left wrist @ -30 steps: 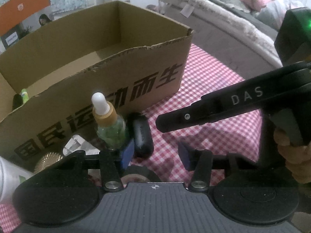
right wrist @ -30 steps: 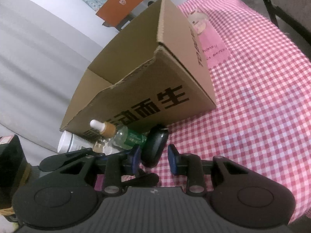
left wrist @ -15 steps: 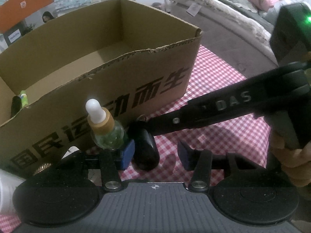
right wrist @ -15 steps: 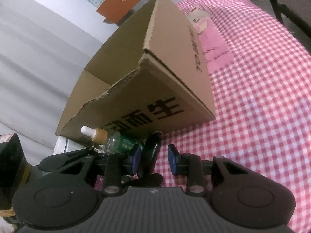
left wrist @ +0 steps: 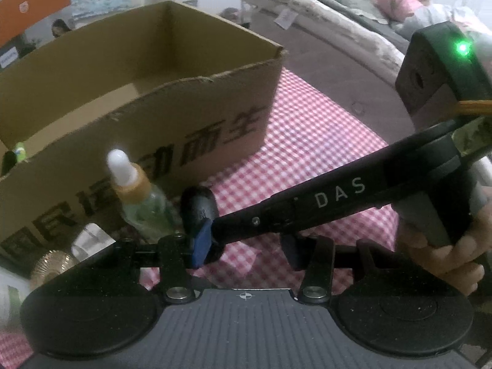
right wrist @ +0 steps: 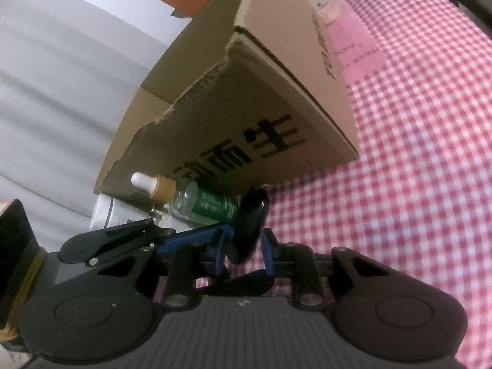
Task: Organize rigid objects
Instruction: 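Grasp the black oval case with the right gripper, then carry the black oval case into the box and open the right gripper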
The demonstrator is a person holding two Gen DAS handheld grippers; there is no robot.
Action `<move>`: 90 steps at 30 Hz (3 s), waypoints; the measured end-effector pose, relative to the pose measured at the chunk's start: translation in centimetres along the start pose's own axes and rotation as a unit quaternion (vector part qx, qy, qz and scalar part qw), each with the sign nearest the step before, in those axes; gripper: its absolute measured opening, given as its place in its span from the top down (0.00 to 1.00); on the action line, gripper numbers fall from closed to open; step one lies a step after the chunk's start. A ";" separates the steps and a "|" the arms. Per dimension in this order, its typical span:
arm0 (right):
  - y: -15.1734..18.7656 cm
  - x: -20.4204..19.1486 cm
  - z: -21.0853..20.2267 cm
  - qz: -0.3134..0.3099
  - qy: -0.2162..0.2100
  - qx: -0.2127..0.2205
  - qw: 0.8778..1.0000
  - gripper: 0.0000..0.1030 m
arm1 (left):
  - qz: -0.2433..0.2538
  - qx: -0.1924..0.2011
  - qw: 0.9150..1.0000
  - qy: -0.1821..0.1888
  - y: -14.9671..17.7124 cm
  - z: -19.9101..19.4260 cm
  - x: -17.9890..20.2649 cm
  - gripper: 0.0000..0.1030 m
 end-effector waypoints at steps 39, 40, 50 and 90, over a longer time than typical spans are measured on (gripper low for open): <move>-1.8 0.6 1.1 0.011 -0.024 0.024 0.999 0.81 | 0.003 -0.027 0.998 -0.057 -0.6 1.3 0.3 0.57; -1.6 0.6 0.8 0.010 -0.025 0.027 0.999 0.82 | 0.004 -0.024 0.998 -0.056 -0.5 1.0 0.4 0.57; 0.8 -0.4 -4.1 0.003 -0.030 0.074 0.997 0.83 | 0.029 0.029 0.998 -0.051 -0.9 -3.3 2.2 0.57; -9.6 -18.3 12.7 -0.062 -0.004 -0.107 0.992 0.83 | -0.104 0.044 0.984 -0.134 -0.3 -9.6 -16.9 0.55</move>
Point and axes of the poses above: each gripper's, at about its wrist camera, not at the fingertips, and z roughly the way its jaws point, x to its right, y to its underside, the point moved 2 cm from there along z, roughly the way its jaws point, and after that the axes turned 15 degrees about z, right-handed, at the moved point
